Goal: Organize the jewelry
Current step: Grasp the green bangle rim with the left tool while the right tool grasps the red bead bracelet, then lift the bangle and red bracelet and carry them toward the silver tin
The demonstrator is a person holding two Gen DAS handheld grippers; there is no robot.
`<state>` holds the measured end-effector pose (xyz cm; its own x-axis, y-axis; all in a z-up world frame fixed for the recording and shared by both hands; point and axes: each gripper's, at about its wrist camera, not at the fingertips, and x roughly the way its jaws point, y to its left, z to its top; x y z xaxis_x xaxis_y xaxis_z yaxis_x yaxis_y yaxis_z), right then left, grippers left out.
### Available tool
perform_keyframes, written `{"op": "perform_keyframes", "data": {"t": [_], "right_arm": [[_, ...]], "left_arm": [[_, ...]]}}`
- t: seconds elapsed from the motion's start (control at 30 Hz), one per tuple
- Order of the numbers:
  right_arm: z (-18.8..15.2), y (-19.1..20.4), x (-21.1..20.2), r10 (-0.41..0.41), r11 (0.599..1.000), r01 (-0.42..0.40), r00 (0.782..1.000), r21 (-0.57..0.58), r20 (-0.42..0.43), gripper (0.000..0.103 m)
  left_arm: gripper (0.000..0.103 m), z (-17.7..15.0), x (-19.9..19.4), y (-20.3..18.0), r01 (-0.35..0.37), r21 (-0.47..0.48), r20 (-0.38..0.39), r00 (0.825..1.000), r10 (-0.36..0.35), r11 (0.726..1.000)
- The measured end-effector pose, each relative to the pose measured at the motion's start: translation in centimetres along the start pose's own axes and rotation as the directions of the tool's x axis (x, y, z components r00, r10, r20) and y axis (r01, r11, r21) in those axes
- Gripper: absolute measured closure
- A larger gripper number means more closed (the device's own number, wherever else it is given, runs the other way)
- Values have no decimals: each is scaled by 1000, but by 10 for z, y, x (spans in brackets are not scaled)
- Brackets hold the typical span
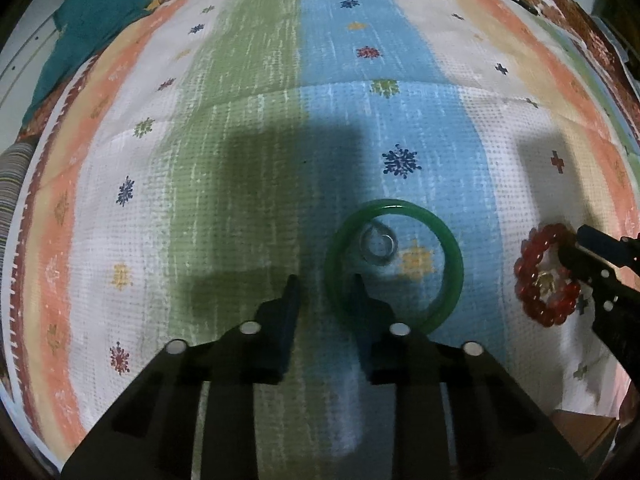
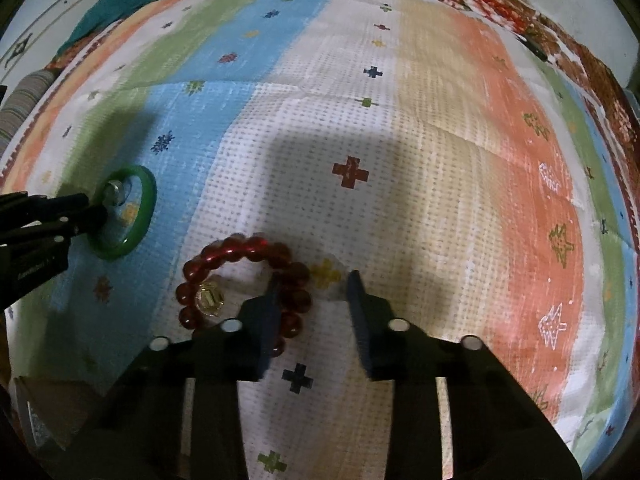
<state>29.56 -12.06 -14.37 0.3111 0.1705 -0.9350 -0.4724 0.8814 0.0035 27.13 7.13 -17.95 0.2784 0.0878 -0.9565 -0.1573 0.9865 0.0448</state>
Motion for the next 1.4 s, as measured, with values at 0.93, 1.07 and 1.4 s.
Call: {"op": "perform_keyframes", "data": {"t": [0.93,1.07,1.4], "right_arm": [[9,4,-75,50,998,-55,980,23,194,89],[6,5,-87,59,997,-66,973,28,221,89],[-4,8,-114,74,996,-86,959,33,274,89]], "left_arm": [[96,0,-67,6,40,-28,134,990,-35,999],[96,-3,-82,4,54,-24,163,985,-49,998],[96,-14,-115,-5,78,-3,220,973,-75,997]]}}
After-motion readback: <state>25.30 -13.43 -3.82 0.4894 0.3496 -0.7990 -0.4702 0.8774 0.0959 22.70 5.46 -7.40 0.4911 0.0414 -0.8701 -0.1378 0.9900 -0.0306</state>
